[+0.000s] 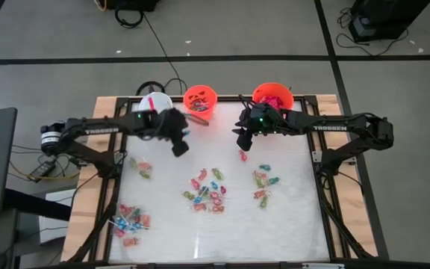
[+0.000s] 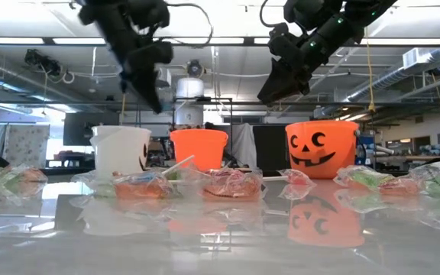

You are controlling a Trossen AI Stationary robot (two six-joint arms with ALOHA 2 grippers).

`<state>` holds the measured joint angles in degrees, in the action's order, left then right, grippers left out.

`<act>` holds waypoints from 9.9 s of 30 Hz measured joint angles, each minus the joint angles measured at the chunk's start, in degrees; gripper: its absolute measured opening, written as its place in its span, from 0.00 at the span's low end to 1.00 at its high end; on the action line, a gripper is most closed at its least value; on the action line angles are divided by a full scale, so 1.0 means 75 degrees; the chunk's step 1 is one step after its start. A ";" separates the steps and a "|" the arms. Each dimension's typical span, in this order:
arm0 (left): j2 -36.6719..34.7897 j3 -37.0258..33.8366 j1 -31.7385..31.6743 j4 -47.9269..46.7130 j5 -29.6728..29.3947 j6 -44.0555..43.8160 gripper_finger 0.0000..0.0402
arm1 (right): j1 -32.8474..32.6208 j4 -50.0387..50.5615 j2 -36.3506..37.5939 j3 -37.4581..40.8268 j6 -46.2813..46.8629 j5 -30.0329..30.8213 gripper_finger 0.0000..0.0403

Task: Sort candy by brand, put in halloween buckets
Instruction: Put the blue lollipop into the left orange bucket

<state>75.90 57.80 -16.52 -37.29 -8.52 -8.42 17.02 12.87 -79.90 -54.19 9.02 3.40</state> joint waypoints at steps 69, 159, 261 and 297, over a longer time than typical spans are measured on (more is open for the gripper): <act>0.0143 -0.3165 0.3174 0.4941 -0.0914 -0.0299 0.39 | -0.4130 -0.2558 -0.4326 -0.0370 0.2922 0.2173 0.37; 0.0942 -0.4273 0.2565 0.8378 0.2011 0.0092 0.39 | 0.0504 -0.2731 -0.3643 -0.2406 -0.0993 -0.0270 0.55; 0.2117 -0.4945 0.1755 1.0804 0.0383 -0.1297 0.16 | -0.1897 -0.3996 -0.4234 -0.0172 -0.1060 0.0564 0.59; 0.1454 -0.4940 0.0632 1.1060 0.0051 -0.1592 0.16 | -0.0879 -0.2364 -0.4758 -0.1281 -0.2763 -0.1624 0.04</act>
<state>86.80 20.75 -11.78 45.66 -8.14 -20.36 10.43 -4.86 -115.58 -63.80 -11.70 -8.78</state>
